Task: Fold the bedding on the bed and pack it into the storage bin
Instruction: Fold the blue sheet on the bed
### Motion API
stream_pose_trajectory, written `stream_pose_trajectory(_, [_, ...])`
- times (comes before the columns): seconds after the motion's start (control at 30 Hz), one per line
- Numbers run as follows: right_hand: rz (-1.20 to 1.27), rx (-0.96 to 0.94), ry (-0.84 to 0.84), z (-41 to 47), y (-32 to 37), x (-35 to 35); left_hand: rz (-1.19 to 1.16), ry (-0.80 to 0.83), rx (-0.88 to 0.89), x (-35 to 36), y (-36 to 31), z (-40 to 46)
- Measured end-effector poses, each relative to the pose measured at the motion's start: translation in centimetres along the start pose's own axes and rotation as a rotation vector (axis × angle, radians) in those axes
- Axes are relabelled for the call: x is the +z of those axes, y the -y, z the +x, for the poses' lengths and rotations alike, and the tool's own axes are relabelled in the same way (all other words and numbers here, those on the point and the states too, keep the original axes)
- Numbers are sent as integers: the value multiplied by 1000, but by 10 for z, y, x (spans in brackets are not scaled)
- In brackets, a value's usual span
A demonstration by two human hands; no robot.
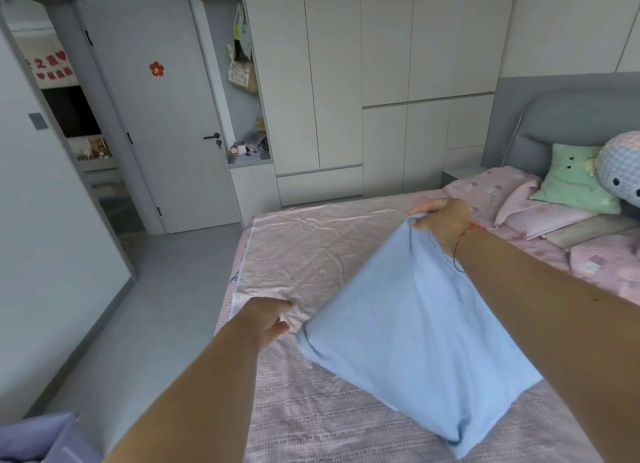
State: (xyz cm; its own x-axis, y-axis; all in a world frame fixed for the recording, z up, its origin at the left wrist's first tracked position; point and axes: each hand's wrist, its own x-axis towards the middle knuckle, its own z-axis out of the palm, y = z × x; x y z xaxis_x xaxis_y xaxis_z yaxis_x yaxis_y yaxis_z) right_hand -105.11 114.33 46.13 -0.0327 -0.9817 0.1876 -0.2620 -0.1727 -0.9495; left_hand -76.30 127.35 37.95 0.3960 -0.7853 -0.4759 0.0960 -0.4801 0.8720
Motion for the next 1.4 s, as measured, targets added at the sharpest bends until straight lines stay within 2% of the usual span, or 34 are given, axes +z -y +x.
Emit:
stream_pose_trajectory(0.13, [19,3,24,7,-3,-15,95,33,-45,17,7,3])
stream_pose_trajectory(0.3, [160,29,77,19,5,-36,180,101,-112,29,4,7])
stream_pose_trajectory(0.43, [258,48,115,22,11,-45,85,152,-23,28,5,19])
stream_pose_trajectory(0.57, [310,60,83,22,7,-43,-118,25,157,20,-11,26])
stream_pose_trajectory(0.77, [337,109,-57,23,-6,-40,-199,-233,236,8,-63,12])
stream_pose_trajectory(0.87, [389,147,-90,23,-11,-42,-344,-105,284,-3,-81,10])
stream_pose_trajectory(0.93, [391,161,-75,24,-13,-38,-333,76,287,-5,-83,7])
stream_pose_trajectory(0.97, [378,162,-64,24,-14,-35,-290,156,291,-4,-80,11])
stream_pose_trajectory(1.03, [355,157,-42,22,-12,-31,-272,214,282,0,-75,8])
stream_pose_trajectory(1.13, [279,120,23,21,-7,-35,-246,124,366,3,-72,8])
stream_pose_trajectory(1.23, [53,57,153,22,-4,-47,-156,69,452,-8,-77,11])
stream_pose_trajectory(1.3, [-125,15,180,19,-4,-50,14,29,507,-14,-82,14])
stream_pose_trajectory(1.4, [-383,-87,110,9,-4,-48,343,-104,615,-13,-89,7])
